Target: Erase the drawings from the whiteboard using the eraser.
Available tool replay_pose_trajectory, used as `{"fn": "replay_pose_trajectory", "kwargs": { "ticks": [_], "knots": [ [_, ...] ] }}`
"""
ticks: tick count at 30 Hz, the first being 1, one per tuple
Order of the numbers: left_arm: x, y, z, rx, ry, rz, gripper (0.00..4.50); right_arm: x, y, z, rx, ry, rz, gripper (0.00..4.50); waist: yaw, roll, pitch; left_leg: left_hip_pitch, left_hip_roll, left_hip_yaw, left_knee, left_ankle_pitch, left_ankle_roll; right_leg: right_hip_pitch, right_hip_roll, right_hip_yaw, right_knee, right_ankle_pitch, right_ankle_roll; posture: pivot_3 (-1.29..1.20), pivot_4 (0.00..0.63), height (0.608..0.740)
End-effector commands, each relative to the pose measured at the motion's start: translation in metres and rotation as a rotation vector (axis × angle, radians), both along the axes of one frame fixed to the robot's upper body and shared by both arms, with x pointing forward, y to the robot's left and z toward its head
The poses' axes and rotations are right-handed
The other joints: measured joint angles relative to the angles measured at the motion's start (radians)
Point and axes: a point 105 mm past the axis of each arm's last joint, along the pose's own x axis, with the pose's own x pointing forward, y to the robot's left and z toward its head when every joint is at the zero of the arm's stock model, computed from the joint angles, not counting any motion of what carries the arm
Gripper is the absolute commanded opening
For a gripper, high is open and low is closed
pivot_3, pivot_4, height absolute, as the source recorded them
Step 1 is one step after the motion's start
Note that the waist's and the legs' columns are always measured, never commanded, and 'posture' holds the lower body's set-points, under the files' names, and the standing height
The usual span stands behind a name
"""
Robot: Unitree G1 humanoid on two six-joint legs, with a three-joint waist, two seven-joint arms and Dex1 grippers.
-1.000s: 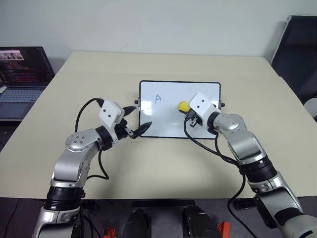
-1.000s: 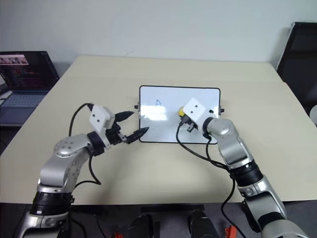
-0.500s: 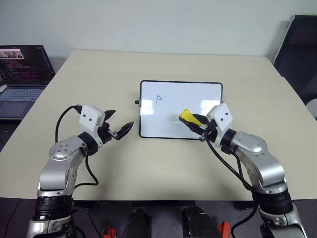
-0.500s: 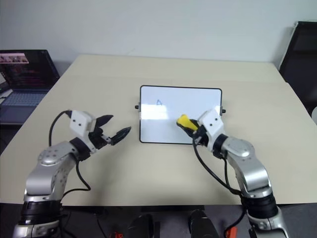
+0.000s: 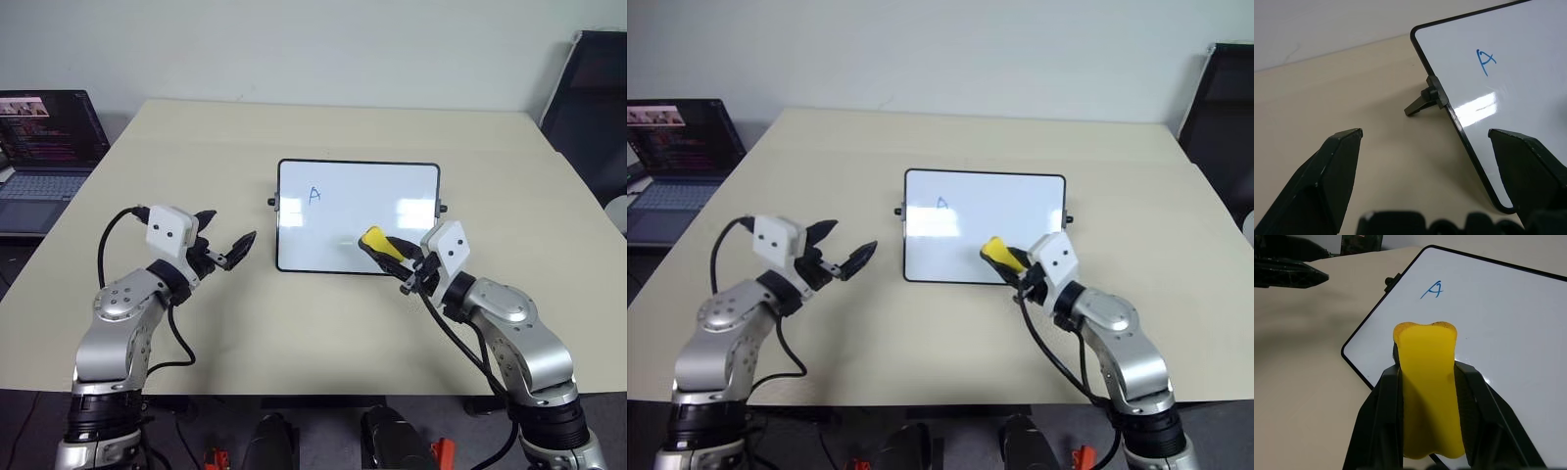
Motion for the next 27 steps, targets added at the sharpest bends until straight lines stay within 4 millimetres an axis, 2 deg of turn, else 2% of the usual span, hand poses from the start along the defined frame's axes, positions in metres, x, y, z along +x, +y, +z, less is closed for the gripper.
{"fn": "replay_pose_trajectory", "kwargs": {
  "ticks": [1,6,12,15,22,27],
  "knots": [
    [-0.002,-0.009,0.016,0.018,-0.057,-0.029,4.5,0.005,0.008,0.015,-0.025,-0.082,0.015,1.09,-0.001,0.0,0.0,0.0,0.0,0.0,0.0,0.0,0.0,0.0,0.0,0.0,0.0,0.0,0.0,0.0,0.15,0.74],
    [0.001,-0.013,0.017,0.031,-0.053,-0.048,4.5,0.028,0.031,0.034,-0.055,-0.14,0.039,1.09,-0.003,0.0,0.0,0.0,0.0,0.0,0.0,0.0,0.0,0.0,0.0,0.0,0.001,0.0,0.0,0.0,0.15,0.74],
    [0.007,-0.019,0.016,0.045,-0.041,-0.082,4.5,0.066,0.054,0.053,-0.159,-0.19,0.029,1.09,-0.001,0.0,0.0,0.0,0.0,0.0,0.0,0.0,0.0,0.0,0.0,-0.001,0.0,0.001,0.0,0.0,0.15,0.74],
    [0.009,-0.022,0.017,0.047,-0.035,-0.102,4.5,0.077,0.065,0.059,-0.201,-0.215,0.035,1.09,-0.002,0.0,0.0,0.0,0.0,0.0,-0.001,0.0,0.0,-0.001,0.0,-0.001,0.0,0.005,0.003,0.0,0.15,0.74],
    [0.01,-0.026,0.015,0.074,-0.025,-0.134,4.5,0.109,0.083,0.06,-0.303,-0.241,-0.019,1.09,-0.003,0.0,0.0,-0.001,0.0,0.0,-0.001,0.0,0.0,-0.001,0.0,-0.001,0.0,0.005,0.002,0.0,0.15,0.74],
    [0.008,-0.03,0.013,0.074,-0.022,-0.147,4.5,0.114,0.089,0.039,-0.412,-0.207,0.017,1.09,-0.003,0.0,0.0,-0.001,0.0,0.0,-0.001,0.0,0.0,-0.001,0.0,-0.001,0.0,0.005,0.002,0.0,0.15,0.74]
  ]
}}
